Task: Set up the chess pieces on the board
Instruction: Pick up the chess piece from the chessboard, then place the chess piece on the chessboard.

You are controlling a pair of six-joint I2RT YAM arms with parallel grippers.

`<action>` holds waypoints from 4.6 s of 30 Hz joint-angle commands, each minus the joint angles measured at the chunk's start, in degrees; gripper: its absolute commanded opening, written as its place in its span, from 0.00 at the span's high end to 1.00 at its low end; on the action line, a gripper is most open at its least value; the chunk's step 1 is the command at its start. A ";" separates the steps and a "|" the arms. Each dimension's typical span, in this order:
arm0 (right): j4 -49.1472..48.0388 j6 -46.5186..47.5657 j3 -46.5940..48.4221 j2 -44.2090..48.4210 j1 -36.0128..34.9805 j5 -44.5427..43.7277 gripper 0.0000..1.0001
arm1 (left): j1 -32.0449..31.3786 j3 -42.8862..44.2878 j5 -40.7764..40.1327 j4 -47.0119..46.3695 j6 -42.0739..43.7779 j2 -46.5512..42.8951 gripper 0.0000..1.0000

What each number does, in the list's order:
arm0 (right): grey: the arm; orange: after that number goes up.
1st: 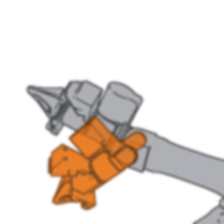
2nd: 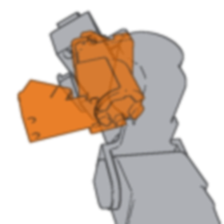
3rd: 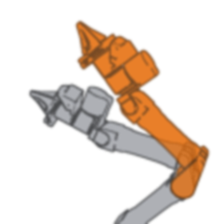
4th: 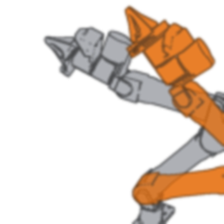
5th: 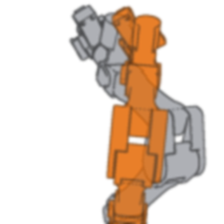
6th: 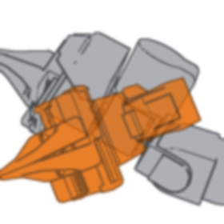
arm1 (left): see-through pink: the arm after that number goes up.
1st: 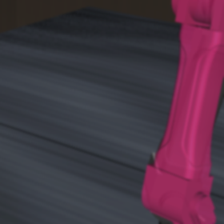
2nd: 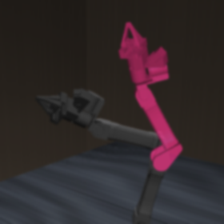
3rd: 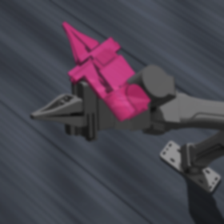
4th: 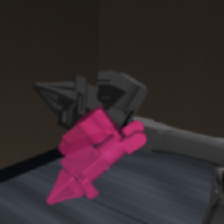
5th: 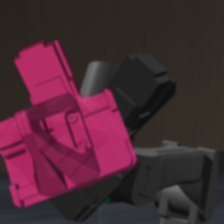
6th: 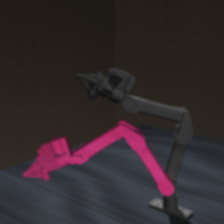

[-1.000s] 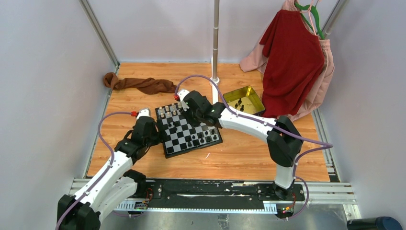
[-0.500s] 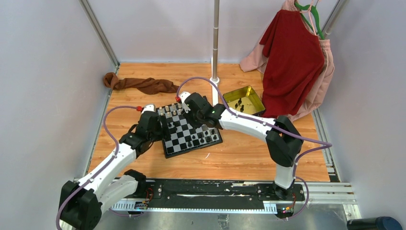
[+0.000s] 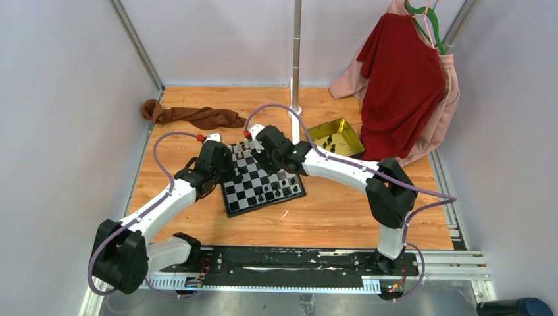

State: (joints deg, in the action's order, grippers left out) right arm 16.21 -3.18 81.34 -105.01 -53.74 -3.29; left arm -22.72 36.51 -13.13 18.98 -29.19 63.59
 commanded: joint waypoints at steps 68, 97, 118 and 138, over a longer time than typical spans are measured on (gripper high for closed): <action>0.71 0.28 0.49 -0.12 2.76 -0.31 0.67 | -0.48 7.78 -2.01 -5.06 4.68 17.17 0.97; 0.54 -0.35 -0.31 0.77 3.24 1.37 0.67 | -3.51 -7.34 1.02 12.21 -6.28 -17.81 1.00; 0.19 -0.77 -1.80 1.96 3.17 1.53 0.67 | -15.44 -8.02 -5.64 15.35 -12.71 -15.38 1.00; -0.02 -0.26 -1.71 0.94 3.28 1.79 0.67 | -17.50 -7.19 -6.69 15.15 -14.05 -9.87 1.00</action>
State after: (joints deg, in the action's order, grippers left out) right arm 16.21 -3.20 80.34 -104.84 -51.18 -1.80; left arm -39.29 29.12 -18.48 33.65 -42.26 52.73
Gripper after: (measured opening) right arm 0.327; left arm 0.160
